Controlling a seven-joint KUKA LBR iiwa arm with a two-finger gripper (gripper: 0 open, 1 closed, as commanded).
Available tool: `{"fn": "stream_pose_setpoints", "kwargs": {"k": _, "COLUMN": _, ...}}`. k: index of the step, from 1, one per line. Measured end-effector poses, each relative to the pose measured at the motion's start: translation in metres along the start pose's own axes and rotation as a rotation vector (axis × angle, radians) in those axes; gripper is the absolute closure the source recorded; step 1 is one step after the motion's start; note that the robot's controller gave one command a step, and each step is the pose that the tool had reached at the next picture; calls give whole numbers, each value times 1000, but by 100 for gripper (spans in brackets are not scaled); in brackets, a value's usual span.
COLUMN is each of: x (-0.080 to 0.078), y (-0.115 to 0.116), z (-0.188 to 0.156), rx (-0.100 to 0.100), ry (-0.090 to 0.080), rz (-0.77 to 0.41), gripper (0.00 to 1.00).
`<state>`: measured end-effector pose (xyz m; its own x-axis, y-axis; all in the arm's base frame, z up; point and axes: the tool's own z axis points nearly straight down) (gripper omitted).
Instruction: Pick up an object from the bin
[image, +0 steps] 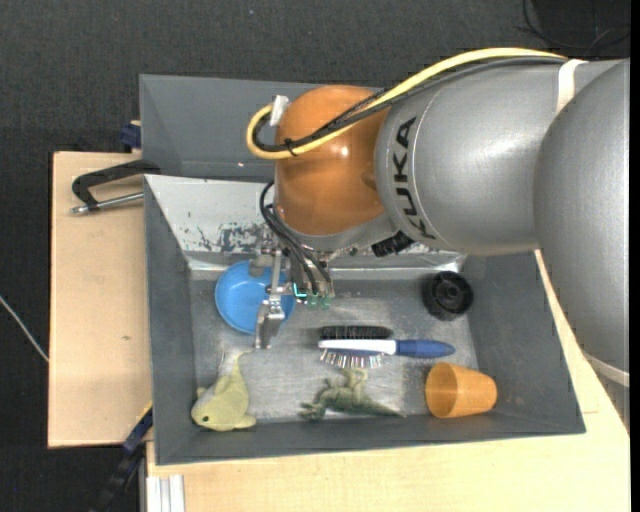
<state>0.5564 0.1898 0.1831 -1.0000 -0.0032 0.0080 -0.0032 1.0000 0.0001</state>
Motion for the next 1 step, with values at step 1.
{"fn": "stream_pose_setpoints", "kwargs": {"k": 1, "x": -37, "y": -44, "z": 110, "rx": -1, "ry": -13, "rz": -384, "gripper": 0}}
